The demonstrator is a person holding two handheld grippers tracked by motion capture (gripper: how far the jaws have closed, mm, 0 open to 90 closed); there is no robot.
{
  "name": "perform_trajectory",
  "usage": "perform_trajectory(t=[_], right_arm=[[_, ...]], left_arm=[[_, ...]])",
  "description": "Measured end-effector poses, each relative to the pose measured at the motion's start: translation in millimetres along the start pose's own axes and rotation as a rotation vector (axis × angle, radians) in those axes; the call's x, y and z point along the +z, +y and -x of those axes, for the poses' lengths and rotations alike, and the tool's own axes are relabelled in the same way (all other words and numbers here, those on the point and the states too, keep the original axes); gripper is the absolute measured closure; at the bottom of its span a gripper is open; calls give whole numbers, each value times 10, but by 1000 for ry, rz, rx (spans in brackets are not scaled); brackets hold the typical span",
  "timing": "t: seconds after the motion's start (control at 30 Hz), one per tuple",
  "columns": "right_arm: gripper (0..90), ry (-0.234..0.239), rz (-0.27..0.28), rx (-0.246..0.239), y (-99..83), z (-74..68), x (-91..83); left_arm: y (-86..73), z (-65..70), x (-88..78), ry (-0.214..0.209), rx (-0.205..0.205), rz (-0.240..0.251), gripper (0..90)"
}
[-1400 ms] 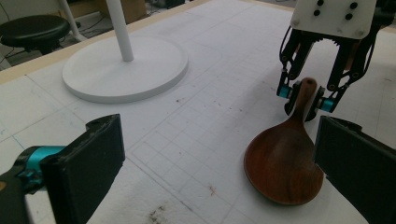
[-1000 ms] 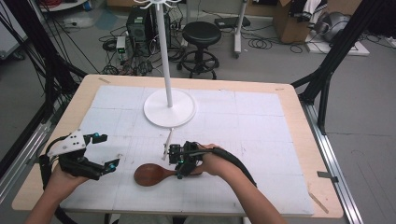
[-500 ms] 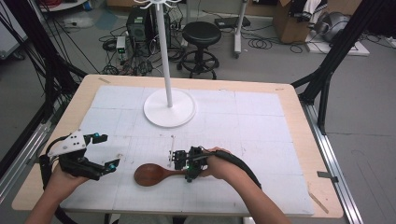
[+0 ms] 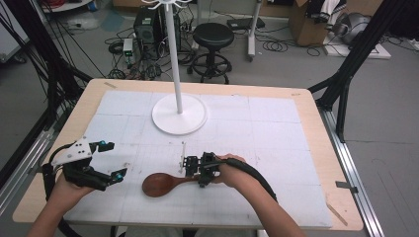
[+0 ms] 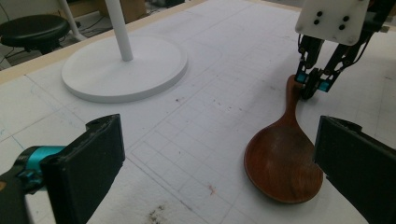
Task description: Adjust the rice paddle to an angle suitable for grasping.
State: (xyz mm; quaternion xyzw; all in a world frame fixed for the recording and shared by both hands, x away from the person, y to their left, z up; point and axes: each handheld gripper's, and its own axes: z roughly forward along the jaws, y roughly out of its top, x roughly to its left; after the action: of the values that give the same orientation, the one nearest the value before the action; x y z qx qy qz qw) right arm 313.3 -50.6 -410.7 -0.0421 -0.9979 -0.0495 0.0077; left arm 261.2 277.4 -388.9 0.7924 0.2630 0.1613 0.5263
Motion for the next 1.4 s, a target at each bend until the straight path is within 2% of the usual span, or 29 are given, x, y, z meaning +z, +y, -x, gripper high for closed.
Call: perform_trajectory(t=[0.33,0.53,0.63,0.67,0.7,0.73,0.83,0.97,1.03,1.07,1.1,1.23,1.27,1.3,1.4], right_arm=[[895,-66,13,37,21,120,30],[890,-75,24,43,-2,128,6],[826,-60,88,86,-57,137,-102],[826,-60,88,86,-57,137,-102],[760,-47,134,119,-88,144,-169],[730,-36,162,136,-106,144,-199],[588,-22,243,157,-149,145,-277],[309,-11,304,168,-196,133,-333],[247,-1,326,174,-223,127,-353],[247,-1,326,174,-223,127,-353],[146,9,342,168,-250,115,-366],[49,15,374,151,-349,70,-406],[49,15,374,151,-349,70,-406],[5,8,387,160,-398,56,-425],[5,6,414,188,-506,36,-476]], left_arm=[[-2,0,5,-1,-1,-4,30],[-1,-4,-1,-1,-3,1,30],[-1,-1,-2,-2,-3,3,30],[-1,-1,-2,-2,-3,3,30],[1,-3,-4,0,-3,5,30],[1,-6,-5,0,-2,4,30],[0,-1,-1,-2,-4,4,29],[1,-3,-4,0,-4,4,29],[1,-3,-4,0,-4,5,30],[1,-3,-4,0,-4,5,29],[1,-3,-6,-1,-2,4,30],[1,-2,-4,-1,-5,5,30],[1,-2,-4,-1,-5,5,29],[1,0,-3,-3,-5,4,30],[3,0,-1,-3,0,2,30]])
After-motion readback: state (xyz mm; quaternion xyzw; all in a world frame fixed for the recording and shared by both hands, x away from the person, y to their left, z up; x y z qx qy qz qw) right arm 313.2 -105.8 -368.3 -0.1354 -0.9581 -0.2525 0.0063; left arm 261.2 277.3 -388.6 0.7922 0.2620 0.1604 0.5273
